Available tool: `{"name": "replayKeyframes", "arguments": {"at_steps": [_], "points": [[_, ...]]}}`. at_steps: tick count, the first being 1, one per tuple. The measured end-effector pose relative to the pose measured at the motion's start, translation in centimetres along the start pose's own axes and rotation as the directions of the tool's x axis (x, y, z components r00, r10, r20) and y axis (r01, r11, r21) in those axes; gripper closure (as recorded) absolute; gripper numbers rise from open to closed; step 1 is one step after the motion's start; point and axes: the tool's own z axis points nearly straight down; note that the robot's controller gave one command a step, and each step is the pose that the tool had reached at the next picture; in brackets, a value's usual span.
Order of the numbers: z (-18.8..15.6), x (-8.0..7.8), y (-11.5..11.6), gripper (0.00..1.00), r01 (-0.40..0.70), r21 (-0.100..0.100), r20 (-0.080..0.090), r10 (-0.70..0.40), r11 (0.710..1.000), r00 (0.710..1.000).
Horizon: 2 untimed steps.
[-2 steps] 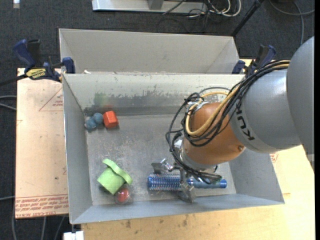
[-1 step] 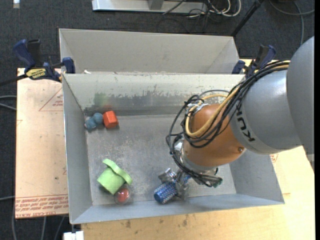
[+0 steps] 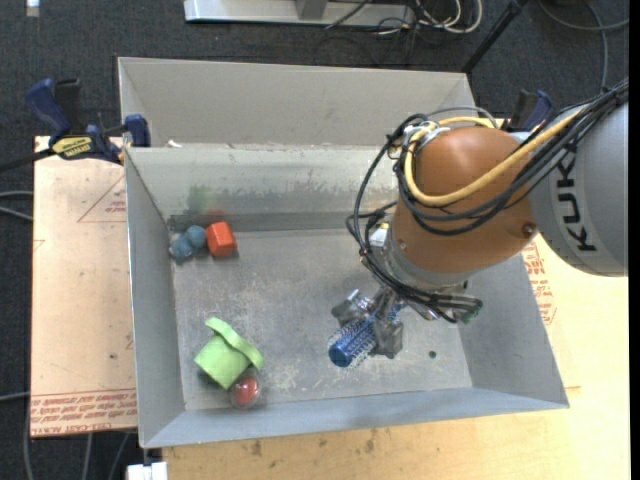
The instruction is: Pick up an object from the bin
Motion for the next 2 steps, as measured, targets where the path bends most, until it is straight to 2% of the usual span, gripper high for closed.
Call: {"name": "replayKeyframes", "arguments": {"at_steps": [1,2], "points": [[1.4,-4.5,3.5,1.00,0.048,-0.006,-0.003,-0.048,0.999,0.999],[-4.5,-5.4,4.4,1.00,0.478,-0.004,0.000,-0.478,0.879,0.879]]}}
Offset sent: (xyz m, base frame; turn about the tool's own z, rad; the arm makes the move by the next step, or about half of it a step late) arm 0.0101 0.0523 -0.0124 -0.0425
